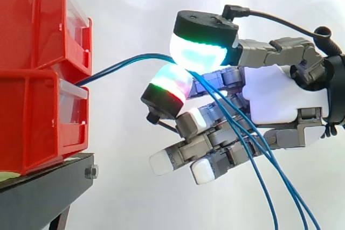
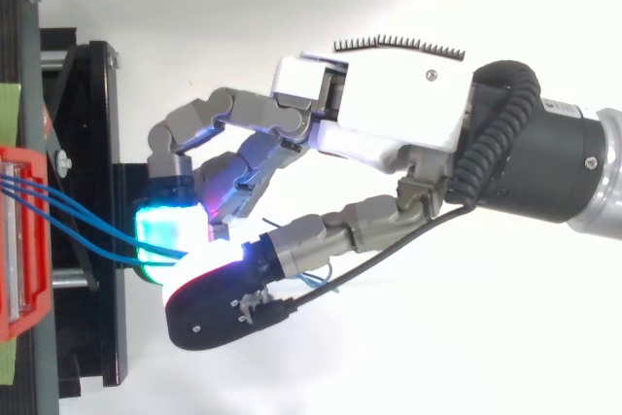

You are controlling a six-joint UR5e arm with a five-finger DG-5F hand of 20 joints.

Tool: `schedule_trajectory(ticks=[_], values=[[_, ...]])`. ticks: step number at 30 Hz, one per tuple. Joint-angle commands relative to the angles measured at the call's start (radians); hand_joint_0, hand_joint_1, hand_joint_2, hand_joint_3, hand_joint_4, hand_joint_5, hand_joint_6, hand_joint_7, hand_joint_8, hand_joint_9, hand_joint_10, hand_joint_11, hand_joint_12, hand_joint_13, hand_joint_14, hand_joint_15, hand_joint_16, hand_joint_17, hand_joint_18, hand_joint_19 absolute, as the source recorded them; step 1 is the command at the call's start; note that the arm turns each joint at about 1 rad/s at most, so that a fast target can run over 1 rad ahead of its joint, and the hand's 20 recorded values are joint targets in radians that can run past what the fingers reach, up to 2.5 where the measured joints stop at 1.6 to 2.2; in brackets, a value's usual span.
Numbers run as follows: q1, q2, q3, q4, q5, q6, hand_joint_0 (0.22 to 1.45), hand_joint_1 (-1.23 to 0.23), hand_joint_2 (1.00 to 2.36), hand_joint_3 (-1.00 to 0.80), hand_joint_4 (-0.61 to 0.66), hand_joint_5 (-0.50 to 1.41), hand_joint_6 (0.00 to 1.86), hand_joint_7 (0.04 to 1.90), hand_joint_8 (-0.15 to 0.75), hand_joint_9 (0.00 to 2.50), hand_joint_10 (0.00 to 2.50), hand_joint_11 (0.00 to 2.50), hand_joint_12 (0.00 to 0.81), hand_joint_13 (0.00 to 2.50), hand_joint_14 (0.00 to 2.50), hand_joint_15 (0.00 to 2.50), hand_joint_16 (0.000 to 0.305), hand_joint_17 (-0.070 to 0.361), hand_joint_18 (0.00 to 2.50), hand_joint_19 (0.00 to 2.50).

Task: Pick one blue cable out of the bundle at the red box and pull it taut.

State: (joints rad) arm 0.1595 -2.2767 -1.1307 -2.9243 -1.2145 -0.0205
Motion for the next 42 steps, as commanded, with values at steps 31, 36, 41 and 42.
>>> schedule_trajectory(ticks=[31,36,41,42], values=[[0.0,0.0,0.0,-0.001,0.0,0.001,0.47,-0.83,1.0,-0.5,0.21,-0.23,0.8,1.1,0.431,0.76,0.02,1.03,0.517,0.68,0.01,0.33,0.073,0.164,0.86,0.43],[0.0,0.0,0.0,-0.001,0.0,0.001,0.59,-0.76,1.01,-0.38,0.17,-0.21,0.81,1.17,0.41,0.82,0.02,1.03,0.484,0.69,0.01,0.34,0.066,0.149,0.83,0.47],[0.0,0.0,0.0,0.001,0.0,0.001,0.62,-0.75,1.02,-0.25,0.16,-0.21,0.83,1.19,0.409,0.85,0.02,1.04,0.48,0.72,0.01,0.34,0.066,0.148,0.85,0.47],[0.0,0.0,0.0,-0.001,0.0,0.001,0.62,-0.75,1.02,-0.24,0.16,-0.21,0.83,1.2,0.408,0.85,0.02,1.04,0.48,0.72,0.01,0.34,0.066,0.147,0.85,0.47]])
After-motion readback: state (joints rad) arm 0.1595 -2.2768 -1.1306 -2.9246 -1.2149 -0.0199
